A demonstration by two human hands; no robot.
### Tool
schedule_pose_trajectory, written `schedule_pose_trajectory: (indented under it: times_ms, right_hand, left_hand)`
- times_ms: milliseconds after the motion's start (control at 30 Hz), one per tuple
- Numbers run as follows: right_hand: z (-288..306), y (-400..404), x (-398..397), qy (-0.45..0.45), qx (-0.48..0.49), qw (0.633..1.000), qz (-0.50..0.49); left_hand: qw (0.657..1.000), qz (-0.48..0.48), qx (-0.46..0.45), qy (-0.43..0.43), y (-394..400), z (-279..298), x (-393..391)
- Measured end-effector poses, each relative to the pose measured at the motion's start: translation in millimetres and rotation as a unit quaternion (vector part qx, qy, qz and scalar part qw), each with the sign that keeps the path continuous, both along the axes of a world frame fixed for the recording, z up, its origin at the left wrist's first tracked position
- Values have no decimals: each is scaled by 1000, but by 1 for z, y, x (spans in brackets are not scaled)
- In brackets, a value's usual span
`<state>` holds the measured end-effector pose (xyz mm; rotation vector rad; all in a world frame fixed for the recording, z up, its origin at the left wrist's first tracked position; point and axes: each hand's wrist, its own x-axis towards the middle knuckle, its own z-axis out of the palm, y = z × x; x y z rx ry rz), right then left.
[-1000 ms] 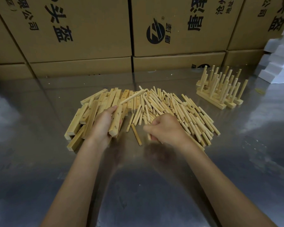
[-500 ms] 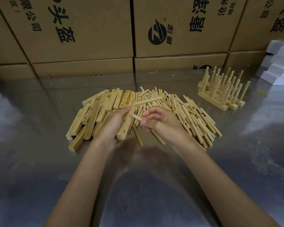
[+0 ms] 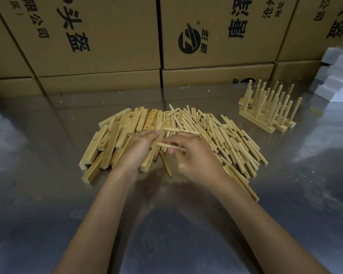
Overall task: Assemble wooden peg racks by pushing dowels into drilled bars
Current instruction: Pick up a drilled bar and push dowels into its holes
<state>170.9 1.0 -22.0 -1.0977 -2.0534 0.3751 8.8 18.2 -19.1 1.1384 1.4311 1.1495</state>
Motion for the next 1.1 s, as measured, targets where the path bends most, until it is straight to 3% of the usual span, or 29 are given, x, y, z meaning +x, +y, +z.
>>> schedule_pose_trajectory:
  times_ms: [267,400,500,733,933,1100]
  right_hand:
    - [-2,-4,-2,-151,132,979,-38]
    - [-4,-7,-4,-87,96,991,-36]
    - [-5,-1,-1,5,4,1000,-27]
    - [2,4,6,156,-180,971,22]
    - [0,4,5,75,-105,992,-11]
    - [-2,9,11,97,-90,991,-9]
  left_hand:
    - [1000,-4,-5,-30,-5,1,7]
    - [999,-9,34,-9,-6,0,11]
    - [998,-29,50,7,-6,1,11]
    - [993,-74,81,40,-8,2,12]
    - [992,-93,78,44,-9,2,13]
    - [997,-62,46,12,-9,-2,17]
